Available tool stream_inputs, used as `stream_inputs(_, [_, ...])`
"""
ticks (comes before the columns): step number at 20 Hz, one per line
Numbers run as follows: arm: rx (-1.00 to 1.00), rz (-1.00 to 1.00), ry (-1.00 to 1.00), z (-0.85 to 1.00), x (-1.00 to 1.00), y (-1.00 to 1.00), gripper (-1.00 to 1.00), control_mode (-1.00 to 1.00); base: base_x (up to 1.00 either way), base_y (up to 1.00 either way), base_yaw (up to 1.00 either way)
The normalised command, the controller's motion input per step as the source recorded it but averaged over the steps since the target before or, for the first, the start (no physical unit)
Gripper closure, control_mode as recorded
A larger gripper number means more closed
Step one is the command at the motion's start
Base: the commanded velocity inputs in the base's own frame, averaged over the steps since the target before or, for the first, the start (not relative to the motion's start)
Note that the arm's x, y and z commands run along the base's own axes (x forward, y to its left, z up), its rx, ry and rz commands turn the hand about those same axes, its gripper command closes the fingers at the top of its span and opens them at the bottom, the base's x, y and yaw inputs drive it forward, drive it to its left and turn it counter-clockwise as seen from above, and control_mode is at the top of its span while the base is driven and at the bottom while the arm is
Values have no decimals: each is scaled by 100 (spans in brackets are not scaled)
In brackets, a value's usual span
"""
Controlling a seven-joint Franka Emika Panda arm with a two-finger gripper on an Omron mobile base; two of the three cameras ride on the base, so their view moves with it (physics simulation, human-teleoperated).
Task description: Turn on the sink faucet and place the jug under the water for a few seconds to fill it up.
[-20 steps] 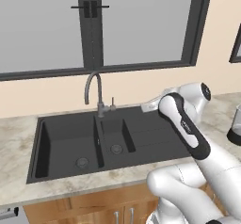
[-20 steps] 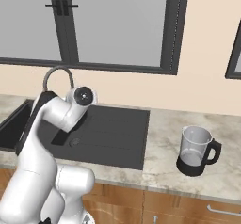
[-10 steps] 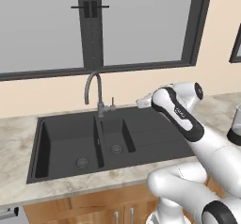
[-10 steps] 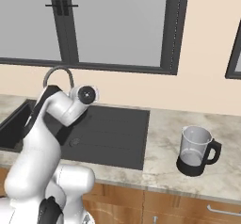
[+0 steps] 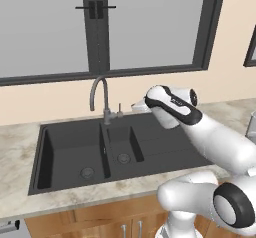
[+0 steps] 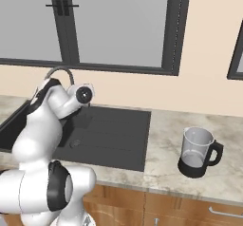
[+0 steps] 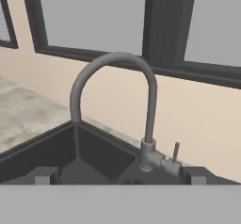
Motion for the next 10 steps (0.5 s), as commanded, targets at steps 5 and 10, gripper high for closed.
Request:
stream_inputs(5, [0,18,-13,-36,41,3,-100,-100,0,0,0])
stream_inputs(10, [0,6,-16,-30,19,6,-100,-100,0,0,0])
